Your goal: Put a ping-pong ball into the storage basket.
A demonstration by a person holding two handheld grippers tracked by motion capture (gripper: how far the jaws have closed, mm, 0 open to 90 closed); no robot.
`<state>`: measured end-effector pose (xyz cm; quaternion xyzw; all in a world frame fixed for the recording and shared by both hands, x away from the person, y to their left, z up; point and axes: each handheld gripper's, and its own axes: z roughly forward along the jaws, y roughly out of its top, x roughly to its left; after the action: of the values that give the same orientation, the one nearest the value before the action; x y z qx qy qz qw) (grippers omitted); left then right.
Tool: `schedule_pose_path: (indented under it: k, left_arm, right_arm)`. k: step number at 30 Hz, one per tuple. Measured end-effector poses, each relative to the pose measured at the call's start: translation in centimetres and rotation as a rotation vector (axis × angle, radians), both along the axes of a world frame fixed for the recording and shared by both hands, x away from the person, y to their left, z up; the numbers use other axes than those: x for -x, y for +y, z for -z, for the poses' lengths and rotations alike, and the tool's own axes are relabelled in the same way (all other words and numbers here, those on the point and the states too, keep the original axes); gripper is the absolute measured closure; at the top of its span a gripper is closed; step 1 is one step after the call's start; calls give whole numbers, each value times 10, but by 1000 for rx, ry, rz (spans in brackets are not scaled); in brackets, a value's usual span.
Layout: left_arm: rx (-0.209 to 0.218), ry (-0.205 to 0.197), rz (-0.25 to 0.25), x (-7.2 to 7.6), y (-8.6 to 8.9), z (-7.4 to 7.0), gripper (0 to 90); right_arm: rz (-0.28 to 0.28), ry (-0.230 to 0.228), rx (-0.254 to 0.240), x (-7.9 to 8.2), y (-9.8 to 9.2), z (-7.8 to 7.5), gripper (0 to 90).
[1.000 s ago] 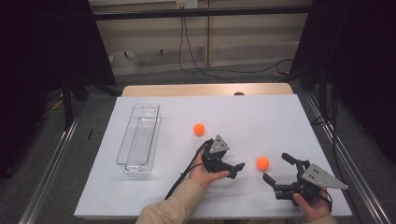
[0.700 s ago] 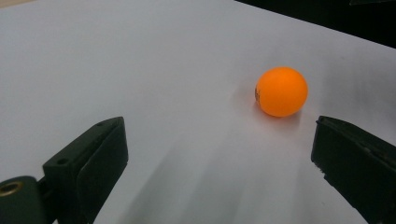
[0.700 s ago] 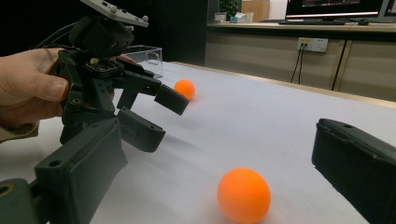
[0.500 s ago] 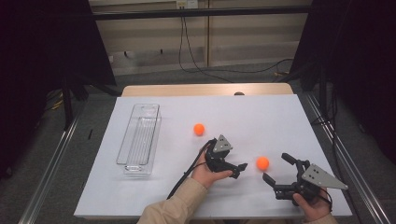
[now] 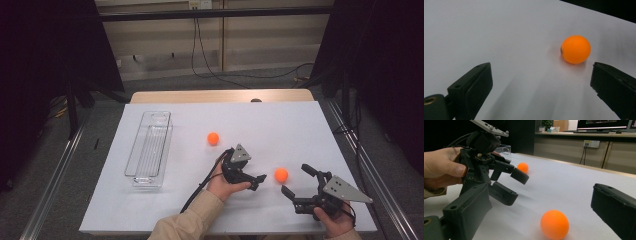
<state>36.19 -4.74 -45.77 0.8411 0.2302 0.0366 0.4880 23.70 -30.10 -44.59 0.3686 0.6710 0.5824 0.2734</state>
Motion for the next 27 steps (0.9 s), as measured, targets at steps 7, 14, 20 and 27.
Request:
schedule_pose_path:
  k: [7,14,20,27]
  left_arm:
    - [-2,6,4,0,-4,1,43]
    - [-4,6,3,-1,-5,2,45]
    - [0,11,3,-1,-6,2,45]
    - [-2,9,9,-1,-8,1,45]
  right_arm:
    - [1,-2,0,0,0,0,19]
    - [0,-1,0,0,0,0,20]
    - [-2,-1,2,0,0,0,19]
    - [-4,-1,1,0,1,0,20]
